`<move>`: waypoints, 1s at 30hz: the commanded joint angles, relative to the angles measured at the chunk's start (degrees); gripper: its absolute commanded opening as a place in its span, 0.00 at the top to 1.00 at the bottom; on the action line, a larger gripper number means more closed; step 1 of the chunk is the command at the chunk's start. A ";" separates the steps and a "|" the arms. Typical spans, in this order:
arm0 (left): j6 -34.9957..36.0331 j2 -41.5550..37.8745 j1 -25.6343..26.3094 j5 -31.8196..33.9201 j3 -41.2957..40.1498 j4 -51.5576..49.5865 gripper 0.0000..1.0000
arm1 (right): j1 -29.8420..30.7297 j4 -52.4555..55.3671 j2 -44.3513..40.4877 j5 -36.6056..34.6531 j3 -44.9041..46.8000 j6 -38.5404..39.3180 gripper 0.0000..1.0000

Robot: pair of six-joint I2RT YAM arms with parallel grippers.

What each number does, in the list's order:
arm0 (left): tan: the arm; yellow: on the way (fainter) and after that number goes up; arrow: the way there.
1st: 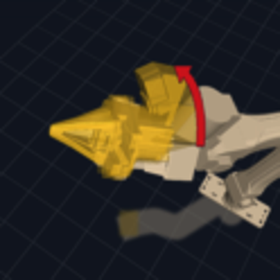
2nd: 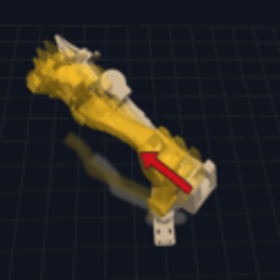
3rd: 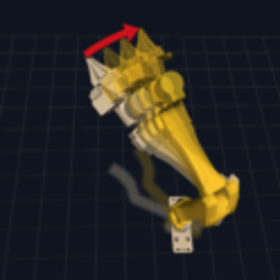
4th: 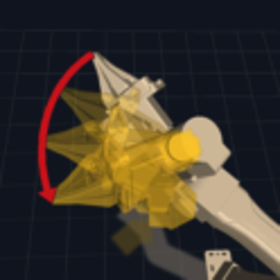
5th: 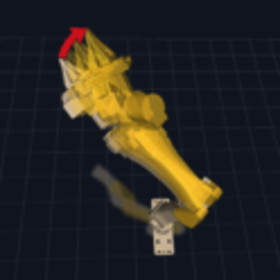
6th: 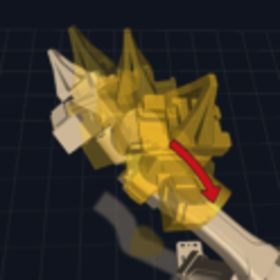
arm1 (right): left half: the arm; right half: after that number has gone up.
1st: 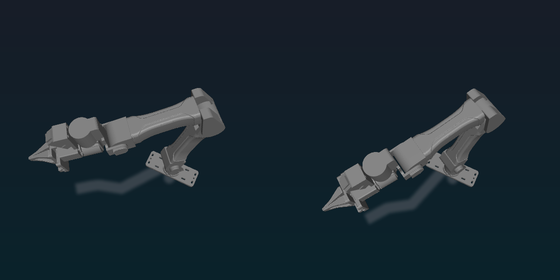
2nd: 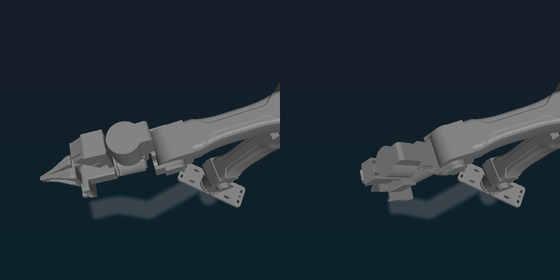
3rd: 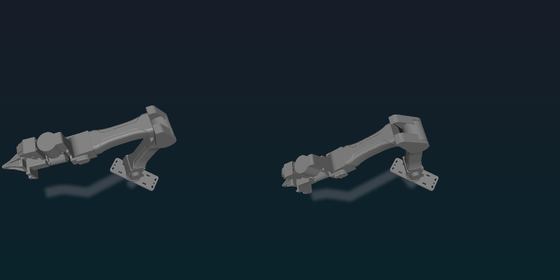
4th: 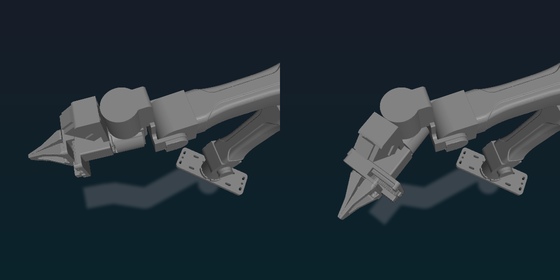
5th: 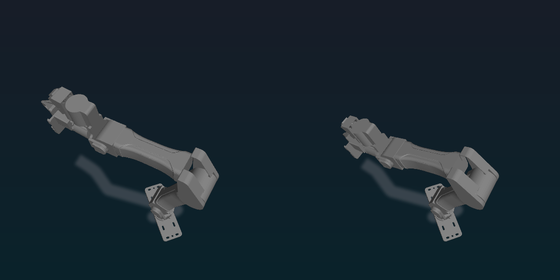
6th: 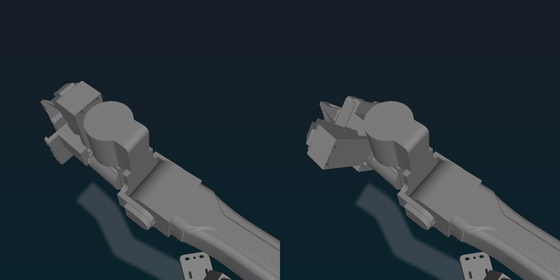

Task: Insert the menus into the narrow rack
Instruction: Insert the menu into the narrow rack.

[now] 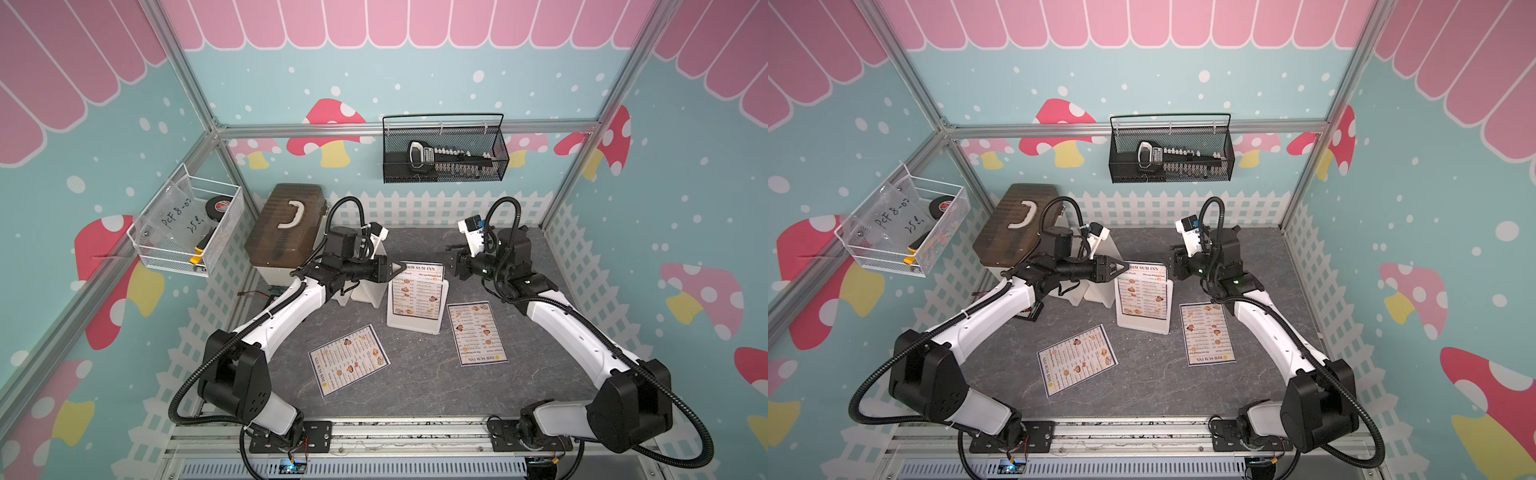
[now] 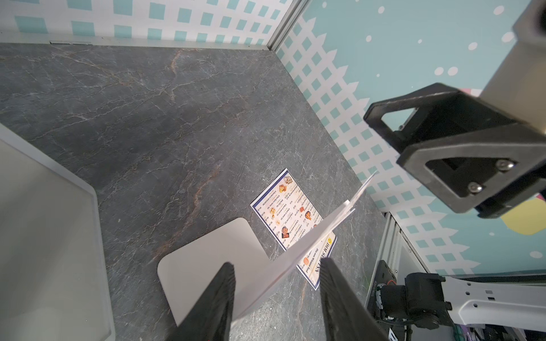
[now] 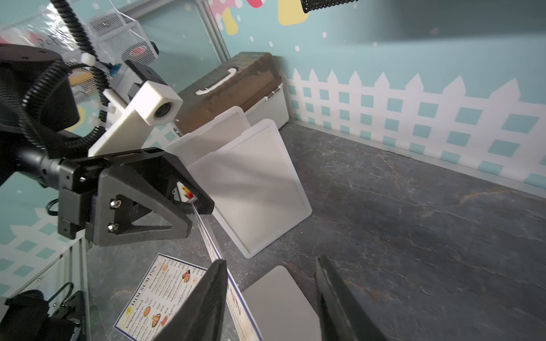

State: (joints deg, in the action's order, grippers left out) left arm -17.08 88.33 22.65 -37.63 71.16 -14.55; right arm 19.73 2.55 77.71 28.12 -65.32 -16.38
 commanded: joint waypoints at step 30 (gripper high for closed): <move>2.05 2.77 0.52 0.64 1.18 -0.84 0.54 | 7.36 29.09 8.16 -21.57 -15.82 8.46 0.55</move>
State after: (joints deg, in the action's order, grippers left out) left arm -16.40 90.32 22.96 -37.26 71.31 -14.57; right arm 26.70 30.68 86.52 5.93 -81.49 -9.21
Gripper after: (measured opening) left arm 0.462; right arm 0.449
